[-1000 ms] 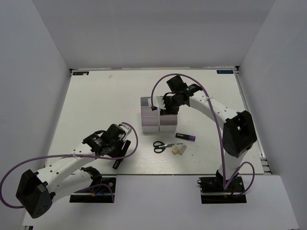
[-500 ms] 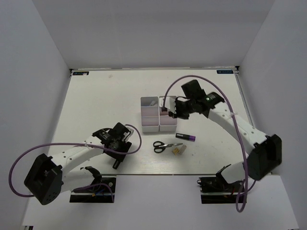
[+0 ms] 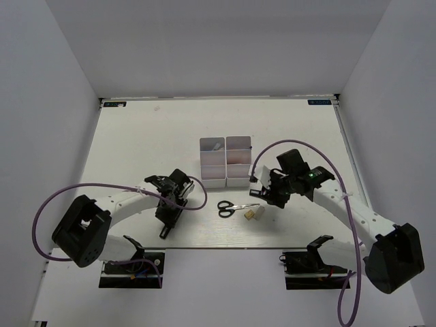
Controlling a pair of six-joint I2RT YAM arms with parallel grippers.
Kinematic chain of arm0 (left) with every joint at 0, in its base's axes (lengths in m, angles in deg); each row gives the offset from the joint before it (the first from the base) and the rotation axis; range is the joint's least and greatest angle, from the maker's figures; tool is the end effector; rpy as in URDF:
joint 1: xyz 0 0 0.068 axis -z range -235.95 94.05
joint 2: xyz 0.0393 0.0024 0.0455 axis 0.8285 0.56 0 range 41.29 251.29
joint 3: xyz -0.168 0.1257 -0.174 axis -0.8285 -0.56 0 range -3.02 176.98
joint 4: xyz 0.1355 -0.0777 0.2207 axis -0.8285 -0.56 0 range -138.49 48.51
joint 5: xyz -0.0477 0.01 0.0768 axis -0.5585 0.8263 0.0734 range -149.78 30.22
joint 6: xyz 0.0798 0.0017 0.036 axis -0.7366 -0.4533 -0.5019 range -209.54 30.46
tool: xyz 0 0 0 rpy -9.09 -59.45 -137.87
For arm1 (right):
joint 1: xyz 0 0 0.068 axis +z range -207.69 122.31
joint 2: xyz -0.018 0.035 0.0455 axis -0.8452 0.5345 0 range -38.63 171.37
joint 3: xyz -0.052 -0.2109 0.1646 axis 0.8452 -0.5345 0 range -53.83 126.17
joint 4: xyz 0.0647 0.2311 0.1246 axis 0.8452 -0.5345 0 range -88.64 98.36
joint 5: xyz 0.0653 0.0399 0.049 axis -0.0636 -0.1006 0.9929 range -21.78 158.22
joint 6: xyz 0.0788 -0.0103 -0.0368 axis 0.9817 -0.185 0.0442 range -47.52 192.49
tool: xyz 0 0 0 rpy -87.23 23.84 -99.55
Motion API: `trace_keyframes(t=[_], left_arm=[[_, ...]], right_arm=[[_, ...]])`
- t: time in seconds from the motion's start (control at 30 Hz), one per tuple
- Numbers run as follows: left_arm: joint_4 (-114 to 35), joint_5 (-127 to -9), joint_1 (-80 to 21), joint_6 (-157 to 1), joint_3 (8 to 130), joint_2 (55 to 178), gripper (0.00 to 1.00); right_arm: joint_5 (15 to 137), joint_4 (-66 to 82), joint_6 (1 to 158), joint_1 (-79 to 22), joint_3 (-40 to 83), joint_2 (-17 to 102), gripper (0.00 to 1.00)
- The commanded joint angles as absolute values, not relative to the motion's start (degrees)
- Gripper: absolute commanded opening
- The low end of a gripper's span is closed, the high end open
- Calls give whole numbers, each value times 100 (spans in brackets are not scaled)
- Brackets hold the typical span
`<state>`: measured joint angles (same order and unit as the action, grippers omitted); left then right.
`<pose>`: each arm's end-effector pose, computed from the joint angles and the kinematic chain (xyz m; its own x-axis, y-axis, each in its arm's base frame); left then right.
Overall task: Sort the stationery into containers
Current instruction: Pick up the stationery from the center of the board, then place the stationery in the storage box.
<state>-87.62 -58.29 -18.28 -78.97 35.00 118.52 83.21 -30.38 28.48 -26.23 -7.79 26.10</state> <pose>0.1668 -0.1263 0.1052 -0.8874 0.4533 -0.0845 0.4540 0.8909 0.0107 0.2009 0.1466 0.2016 -0.0843 -0.8383 -0.5386 -0.9475 0.2348 -0.2172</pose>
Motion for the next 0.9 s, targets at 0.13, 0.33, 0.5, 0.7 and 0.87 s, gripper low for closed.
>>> trace_keyframes(t=[0.13, 0.33, 0.5, 0.7, 0.87], left_arm=[[-8552, -5935, -1842, -7768, 3636, 11592, 4], [-7929, -5917, -1596, -7767, 4382, 10967, 1], [-6445, -5636, -1394, -8021, 4910, 10931, 1], [-4423, -5083, -1148, -8549, 4866, 11405, 1], [-2674, -4179, -884, -8910, 4726, 11898, 1]], right_arm=[[8272, -2531, 3399, -2895, -1023, 2456, 62], [8098, -2065, 4073, -3088, -1243, 2421, 67], [7738, -1880, 4540, -3158, -1208, 2631, 0], [7745, -1783, 4735, -3220, -1217, 2772, 0], [7780, -1757, 4735, -3290, -1296, 2746, 0]])
